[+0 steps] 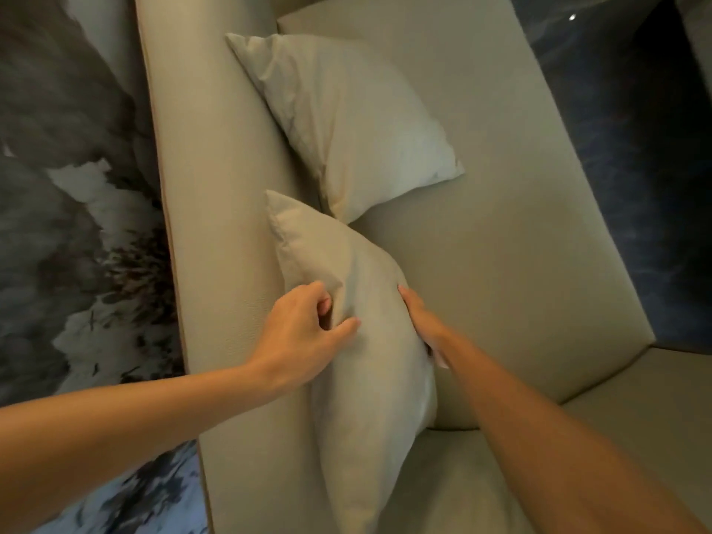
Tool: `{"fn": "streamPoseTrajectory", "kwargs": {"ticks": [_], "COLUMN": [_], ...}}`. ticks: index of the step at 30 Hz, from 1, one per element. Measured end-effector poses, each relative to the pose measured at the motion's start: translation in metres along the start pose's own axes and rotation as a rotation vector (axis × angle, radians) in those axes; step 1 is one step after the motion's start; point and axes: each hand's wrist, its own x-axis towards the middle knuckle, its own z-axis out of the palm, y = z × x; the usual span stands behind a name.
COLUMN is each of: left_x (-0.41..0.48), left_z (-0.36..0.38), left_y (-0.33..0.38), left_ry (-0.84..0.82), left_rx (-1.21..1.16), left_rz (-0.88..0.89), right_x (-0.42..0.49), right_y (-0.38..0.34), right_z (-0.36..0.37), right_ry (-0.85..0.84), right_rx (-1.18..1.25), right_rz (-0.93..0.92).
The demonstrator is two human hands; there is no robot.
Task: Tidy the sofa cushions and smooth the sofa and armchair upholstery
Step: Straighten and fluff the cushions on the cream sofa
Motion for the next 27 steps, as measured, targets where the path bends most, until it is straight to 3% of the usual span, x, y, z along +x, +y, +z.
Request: {"fn": "streamPoseTrajectory", "kwargs": {"ticks": [3,5,12,15,18,20,23,27], "left_x": [0.035,0.079,0.249,0.292,0.313,0.316,0.313,0.312], "left_z": [-0.009,-0.013,0.001,0.023,0.047,0.057,0.064,0.040], "left_y": [0.032,0.053,0.061,0.033,0.001,-0.015,-0.028,-0.018], "left_ry": [0.082,0.140,0.141,0.115,0.123,0.151,0.242,0.303], "left_rx": [0.020,0.015,-0.033,-0.075,-0.175,-0.174,-0.141,-0.075], "left_rz": [0.186,0.165,-0.411,-0.517,-0.492,-0.457,-0.394,-0.276], "right_x": [-0.009,-0.003,0.066,0.110,0.154,0.175,0.190,0.172], "right_y": [-0.029,-0.066,-0.209,-0.237,-0.231,-0.218,-0.207,-0.227], "right_z": [-0.024,-0.040,-0.072,-0.060,-0.036,-0.020,-0.005,0.002], "right_ry": [0.033,0.115,0.406,0.454,0.369,0.352,0.442,0.491], "right_rx": [-0.064,-0.063,-0.105,-0.209,-0.054,0.100,0.211,0.251], "right_rz": [0.024,-0.058,-0.514,-0.475,-0.362,-0.385,-0.467,-0.424]}}
